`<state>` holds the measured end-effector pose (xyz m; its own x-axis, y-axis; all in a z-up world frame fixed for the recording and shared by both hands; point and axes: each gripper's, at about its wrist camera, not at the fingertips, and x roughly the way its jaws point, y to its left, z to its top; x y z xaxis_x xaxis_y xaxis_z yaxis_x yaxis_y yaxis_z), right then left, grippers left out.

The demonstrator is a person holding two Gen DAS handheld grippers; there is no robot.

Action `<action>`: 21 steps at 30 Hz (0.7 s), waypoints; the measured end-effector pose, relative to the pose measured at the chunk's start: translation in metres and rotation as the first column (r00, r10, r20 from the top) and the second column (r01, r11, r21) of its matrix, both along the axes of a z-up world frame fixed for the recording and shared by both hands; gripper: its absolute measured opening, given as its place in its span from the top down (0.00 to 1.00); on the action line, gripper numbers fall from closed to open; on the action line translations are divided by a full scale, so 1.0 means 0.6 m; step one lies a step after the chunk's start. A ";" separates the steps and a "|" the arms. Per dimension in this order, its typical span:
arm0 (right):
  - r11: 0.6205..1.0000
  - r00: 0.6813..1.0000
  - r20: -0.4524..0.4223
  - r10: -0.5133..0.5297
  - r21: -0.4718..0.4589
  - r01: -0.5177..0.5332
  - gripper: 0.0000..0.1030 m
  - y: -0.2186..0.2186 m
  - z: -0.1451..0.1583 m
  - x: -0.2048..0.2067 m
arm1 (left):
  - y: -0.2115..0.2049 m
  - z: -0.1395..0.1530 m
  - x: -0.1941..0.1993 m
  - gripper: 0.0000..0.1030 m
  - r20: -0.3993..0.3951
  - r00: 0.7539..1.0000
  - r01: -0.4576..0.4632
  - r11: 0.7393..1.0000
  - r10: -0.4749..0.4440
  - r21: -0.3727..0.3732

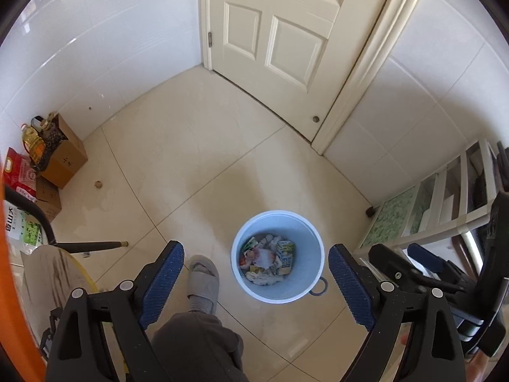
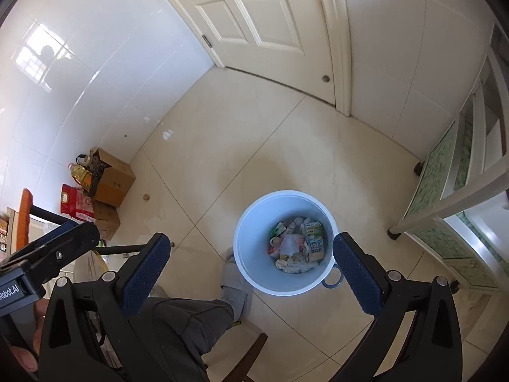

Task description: Collect trash

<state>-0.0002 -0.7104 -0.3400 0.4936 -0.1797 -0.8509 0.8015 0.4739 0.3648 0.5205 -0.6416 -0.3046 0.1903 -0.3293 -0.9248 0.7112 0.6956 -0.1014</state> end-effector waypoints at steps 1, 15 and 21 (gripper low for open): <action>1.000 1.000 0.007 0.001 -0.011 -0.001 0.00 0.008 0.014 -0.001 | 0.018 0.017 -0.008 0.13 0.006 1.000 -0.004 1.000 0.004 -0.012; 0.953 0.974 0.166 0.152 -0.286 -0.100 0.00 0.195 0.279 0.030 | 0.389 0.282 -0.134 0.07 0.253 0.952 -0.105 0.959 0.174 -0.264; 0.892 0.929 0.217 0.300 -0.409 -0.193 0.00 0.332 0.388 0.076 | 0.584 0.379 -0.215 0.01 0.390 0.858 -0.185 0.909 0.334 -0.372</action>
<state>0.0457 -0.5110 -0.1071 0.7620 -0.2998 -0.5740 0.5379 0.7866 0.3032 0.3913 -0.2911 -0.0771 0.6675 -0.4643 -0.5821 0.5298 0.8455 -0.0669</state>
